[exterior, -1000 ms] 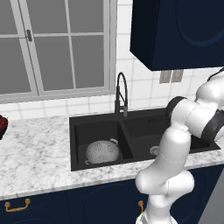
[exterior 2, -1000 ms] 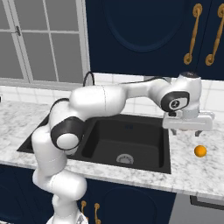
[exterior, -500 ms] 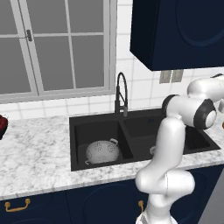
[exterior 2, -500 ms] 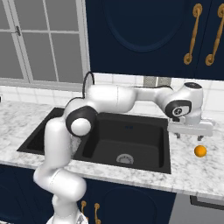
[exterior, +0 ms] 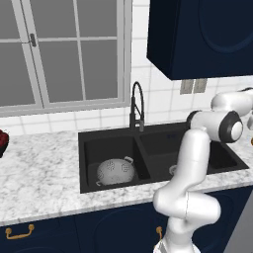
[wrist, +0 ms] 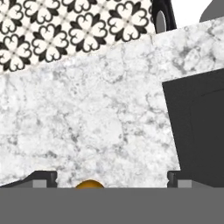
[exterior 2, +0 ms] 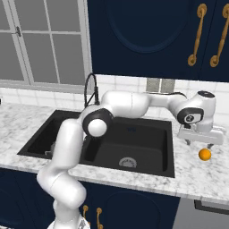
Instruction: Put the colander in the sink, put the orange in the colander, and turn on the sink faucet and pour water over the colander.
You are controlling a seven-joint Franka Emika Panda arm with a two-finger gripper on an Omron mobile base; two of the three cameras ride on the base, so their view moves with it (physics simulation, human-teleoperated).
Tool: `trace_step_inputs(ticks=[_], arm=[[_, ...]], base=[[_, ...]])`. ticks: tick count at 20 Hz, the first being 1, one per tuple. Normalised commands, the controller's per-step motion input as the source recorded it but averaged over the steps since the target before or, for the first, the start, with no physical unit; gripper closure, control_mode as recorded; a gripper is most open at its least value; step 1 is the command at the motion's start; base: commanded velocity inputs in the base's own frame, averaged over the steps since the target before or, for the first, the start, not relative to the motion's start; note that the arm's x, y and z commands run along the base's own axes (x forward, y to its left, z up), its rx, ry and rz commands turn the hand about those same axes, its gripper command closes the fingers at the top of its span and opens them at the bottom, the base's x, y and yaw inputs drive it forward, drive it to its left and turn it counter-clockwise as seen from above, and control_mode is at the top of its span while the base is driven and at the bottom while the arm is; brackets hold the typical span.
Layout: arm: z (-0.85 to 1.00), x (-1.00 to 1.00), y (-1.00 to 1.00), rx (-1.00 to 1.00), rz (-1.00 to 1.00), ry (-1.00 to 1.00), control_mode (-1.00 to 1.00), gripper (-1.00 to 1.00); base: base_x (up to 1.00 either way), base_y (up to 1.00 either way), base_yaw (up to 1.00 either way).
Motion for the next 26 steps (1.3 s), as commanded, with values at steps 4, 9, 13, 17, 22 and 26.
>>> trace_step_inputs(ticks=[4, 9, 13, 17, 22, 26], arm=[[-0.41, 0.15, -0.11, 0.00, -0.04, 0.00, -1.00, -1.00], [-0.46, 0.23, 0.00, 0.00, -0.03, 0.00, -1.00, -1.00], [-0.39, 0.26, -0.10, 0.00, -0.04, 0.00, -1.00, -1.00], [-0.32, 0.16, -0.35, 0.00, -0.07, 0.04, -1.00, -1.00], [-0.31, 0.31, -0.07, 0.00, -0.07, 0.05, -1.00, -1.00], [-0.26, 0.41, -0.04, 0.00, -0.04, 0.04, -1.00, -1.00]], base=[[0.00, 0.00, 0.00], [0.00, 0.00, 0.00], [0.00, 0.00, 0.00], [0.00, 0.00, 0.00], [0.00, 0.00, 0.00], [0.00, 0.00, 0.00]])
